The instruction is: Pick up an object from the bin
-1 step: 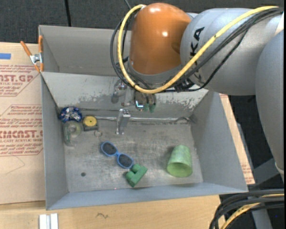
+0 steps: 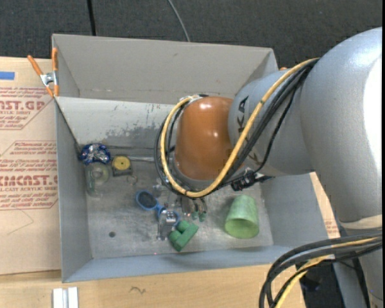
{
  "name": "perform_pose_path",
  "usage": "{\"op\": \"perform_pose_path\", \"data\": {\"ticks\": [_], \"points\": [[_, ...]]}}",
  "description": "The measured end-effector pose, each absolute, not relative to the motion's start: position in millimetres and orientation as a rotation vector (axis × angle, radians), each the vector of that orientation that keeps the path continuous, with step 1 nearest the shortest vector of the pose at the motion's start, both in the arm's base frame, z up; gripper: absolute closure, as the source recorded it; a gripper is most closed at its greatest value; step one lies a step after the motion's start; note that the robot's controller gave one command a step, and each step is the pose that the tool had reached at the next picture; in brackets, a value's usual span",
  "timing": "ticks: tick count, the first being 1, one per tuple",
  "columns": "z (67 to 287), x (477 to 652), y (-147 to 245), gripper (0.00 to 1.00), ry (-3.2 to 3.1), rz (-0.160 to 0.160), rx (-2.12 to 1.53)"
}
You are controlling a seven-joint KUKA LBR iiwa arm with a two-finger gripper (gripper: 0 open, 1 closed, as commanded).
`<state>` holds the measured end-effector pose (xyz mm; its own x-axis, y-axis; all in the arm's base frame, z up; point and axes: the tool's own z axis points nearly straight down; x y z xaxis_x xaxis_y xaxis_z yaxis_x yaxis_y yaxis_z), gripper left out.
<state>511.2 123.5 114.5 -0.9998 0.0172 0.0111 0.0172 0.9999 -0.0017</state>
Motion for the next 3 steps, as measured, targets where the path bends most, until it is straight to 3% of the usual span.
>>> {"op": "perform_pose_path", "data": {"ticks": [1, 2, 3], "points": [[119.1, 515.0, 124.3, 1.00, -3.141, -0.001, -0.027], [119.1, 515.0, 124.3, 0.00, -3.141, -0.001, -0.027], [119.1, 515.0, 124.4, 1.00, -3.141, -0.002, -0.027]]}}
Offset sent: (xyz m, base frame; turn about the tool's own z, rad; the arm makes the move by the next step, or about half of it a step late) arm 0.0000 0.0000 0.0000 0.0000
